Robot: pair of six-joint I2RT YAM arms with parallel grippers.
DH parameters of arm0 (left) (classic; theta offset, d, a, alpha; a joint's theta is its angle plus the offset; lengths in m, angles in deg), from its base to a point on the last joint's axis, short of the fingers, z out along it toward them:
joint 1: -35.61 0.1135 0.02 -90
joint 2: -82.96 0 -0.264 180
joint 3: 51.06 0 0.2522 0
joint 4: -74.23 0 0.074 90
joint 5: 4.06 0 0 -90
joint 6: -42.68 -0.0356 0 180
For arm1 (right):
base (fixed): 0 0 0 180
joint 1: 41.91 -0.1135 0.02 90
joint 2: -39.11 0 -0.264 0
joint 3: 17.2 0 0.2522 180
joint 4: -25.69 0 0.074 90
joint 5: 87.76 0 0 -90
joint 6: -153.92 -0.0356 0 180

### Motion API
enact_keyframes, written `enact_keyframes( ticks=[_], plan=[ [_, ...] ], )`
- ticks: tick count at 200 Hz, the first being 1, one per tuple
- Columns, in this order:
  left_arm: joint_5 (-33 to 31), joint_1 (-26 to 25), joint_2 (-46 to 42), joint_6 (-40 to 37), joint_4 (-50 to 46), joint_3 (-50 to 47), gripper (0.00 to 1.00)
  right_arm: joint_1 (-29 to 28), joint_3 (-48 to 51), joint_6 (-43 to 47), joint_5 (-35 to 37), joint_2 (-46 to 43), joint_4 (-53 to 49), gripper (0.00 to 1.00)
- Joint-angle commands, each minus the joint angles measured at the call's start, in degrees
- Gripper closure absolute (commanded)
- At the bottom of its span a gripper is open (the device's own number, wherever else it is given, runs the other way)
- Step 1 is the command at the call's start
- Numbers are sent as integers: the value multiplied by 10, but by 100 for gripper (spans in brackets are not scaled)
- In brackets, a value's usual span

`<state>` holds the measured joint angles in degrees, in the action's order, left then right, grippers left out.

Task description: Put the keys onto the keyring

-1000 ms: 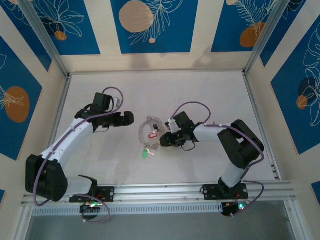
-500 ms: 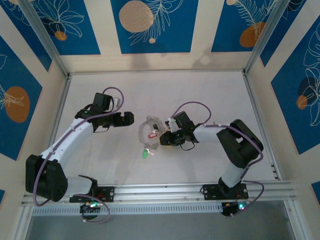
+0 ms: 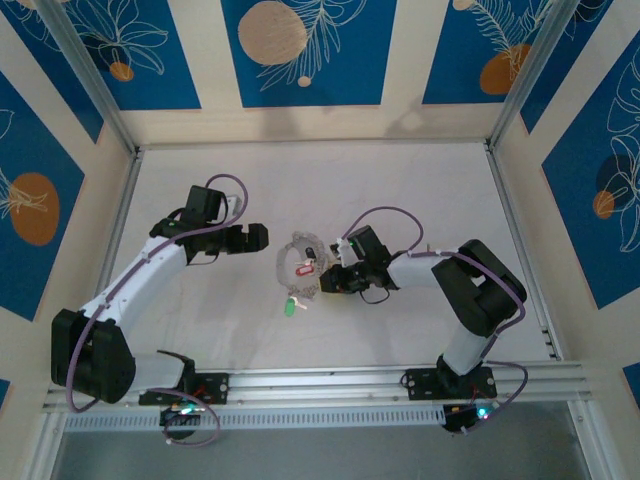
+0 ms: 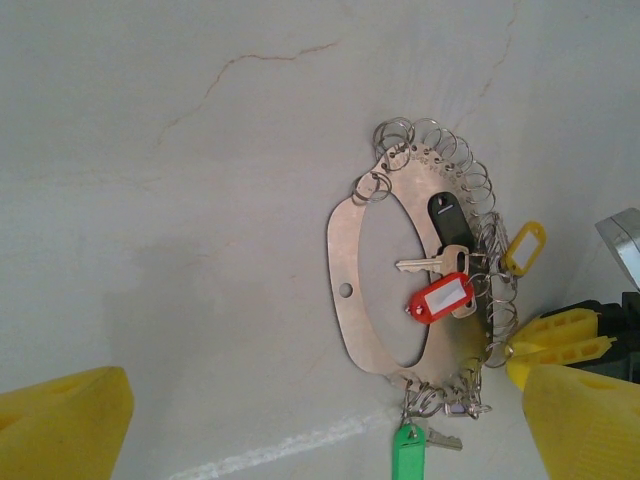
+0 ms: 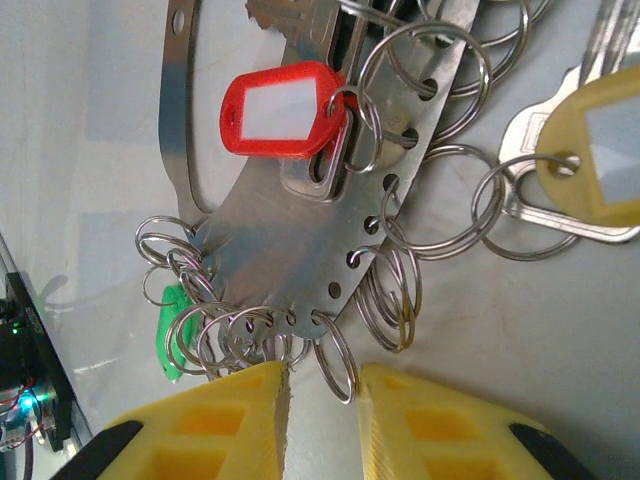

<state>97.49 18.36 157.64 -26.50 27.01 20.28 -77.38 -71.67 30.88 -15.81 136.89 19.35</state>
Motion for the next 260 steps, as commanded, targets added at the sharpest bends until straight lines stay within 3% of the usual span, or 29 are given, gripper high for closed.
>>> enact_keyframes(
  ticks=[1,93,139,167,203,228,260],
  plan=[
    [13,5,-9,-6,1,3,0,-7,5,-2,-10,7,13,75],
    [15,6,-7,-6,2,3,0,-17,-6,3,11,23,16,81],
    [23,6,-9,-4,7,3,0,-18,-6,17,25,14,11,99],
    [47,5,-16,-7,26,-5,0,-29,2,56,26,-7,27,100],
    [90,4,-37,-21,59,-15,1,-56,7,135,90,-54,37,100],
    [129,2,-59,-26,86,-19,3,-64,35,191,110,-83,112,100],
    [130,1,-94,-65,88,-10,3,-63,60,241,95,-107,192,100]
  ],
)
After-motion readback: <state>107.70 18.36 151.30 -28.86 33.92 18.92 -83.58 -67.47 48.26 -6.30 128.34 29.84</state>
